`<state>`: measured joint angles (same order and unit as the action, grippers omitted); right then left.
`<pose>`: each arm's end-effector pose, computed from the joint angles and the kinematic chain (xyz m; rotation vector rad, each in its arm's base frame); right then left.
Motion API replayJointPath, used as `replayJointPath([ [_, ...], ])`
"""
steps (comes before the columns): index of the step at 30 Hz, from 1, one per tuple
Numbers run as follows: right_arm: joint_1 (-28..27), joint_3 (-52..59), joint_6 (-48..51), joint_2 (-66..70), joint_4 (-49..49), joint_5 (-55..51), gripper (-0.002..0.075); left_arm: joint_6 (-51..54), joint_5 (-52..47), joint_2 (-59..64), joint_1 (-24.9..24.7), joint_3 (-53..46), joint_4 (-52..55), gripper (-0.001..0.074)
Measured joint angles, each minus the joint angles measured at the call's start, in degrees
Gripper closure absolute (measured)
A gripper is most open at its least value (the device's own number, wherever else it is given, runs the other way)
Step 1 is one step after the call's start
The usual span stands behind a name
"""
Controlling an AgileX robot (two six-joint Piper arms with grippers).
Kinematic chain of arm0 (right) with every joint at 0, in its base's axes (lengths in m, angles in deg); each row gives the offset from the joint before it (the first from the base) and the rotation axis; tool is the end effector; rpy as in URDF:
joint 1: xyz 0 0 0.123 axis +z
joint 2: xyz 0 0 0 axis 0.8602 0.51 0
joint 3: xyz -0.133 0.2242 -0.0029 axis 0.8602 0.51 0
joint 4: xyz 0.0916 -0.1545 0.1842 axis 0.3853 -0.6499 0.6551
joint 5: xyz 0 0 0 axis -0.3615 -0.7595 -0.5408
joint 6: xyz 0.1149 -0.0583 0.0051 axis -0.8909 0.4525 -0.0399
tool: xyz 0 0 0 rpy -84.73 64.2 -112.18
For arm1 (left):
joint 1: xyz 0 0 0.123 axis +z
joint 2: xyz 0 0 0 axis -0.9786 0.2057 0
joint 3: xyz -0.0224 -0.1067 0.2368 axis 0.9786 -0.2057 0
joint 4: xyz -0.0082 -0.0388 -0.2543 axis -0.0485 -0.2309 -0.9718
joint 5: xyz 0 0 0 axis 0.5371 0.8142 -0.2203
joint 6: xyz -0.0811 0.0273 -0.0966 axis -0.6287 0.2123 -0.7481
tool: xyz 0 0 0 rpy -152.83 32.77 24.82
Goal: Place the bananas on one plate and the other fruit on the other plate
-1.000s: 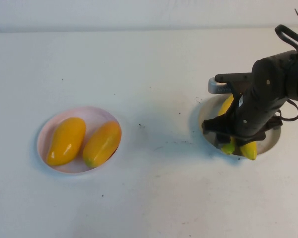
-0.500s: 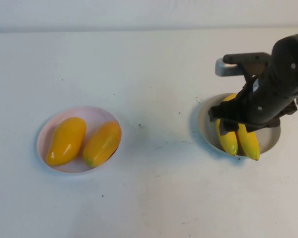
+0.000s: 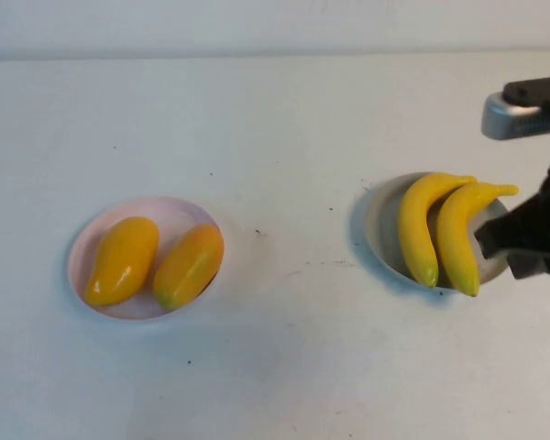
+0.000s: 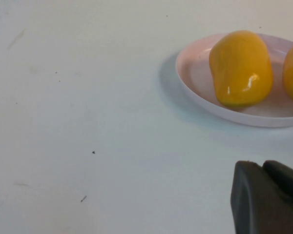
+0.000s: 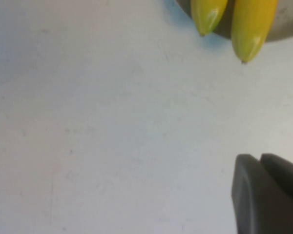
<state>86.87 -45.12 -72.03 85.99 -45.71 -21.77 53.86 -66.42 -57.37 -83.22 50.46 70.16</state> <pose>0.2474 0.1289 0.2833 -0.3421 2.7911 0.1726 0.1188 -0.0096 0.1604 0.0812 1.8720 -0.0521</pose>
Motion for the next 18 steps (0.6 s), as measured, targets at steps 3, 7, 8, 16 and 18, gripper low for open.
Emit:
replayJointPath([
  [3, 0.0, 5.0, 0.0, -5.6, 0.5, -0.3, 0.0737, 0.0, 0.0, 0.0, 0.0, 0.0, 0.0, 0.0738],
  [7, 0.0, 10.9, 0.0, -12.1, 0.7, -0.9, 0.0740, 0.0, 0.0, 0.0, 0.0, 0.0, 0.0, 0.0738],
  [8, 0.0, 11.6, 0.1, -13.5, 0.7, -1.0, 0.0740, 0.0, 0.0, 0.0, 0.0, 0.0, 0.0, 0.0738],
  [16, 0.0, 22.8, 1.7, -22.2, -2.9, 5.7, 0.0741, 0.0, 0.0, 0.0, 0.0, 0.0, 0.0, 0.0738],
  [18, 0.0, 27.7, 1.8, -23.9, -4.7, 11.9, 0.0741, 0.0, 0.0, 0.0, 0.0, 0.0, 0.0, 0.0738],
])
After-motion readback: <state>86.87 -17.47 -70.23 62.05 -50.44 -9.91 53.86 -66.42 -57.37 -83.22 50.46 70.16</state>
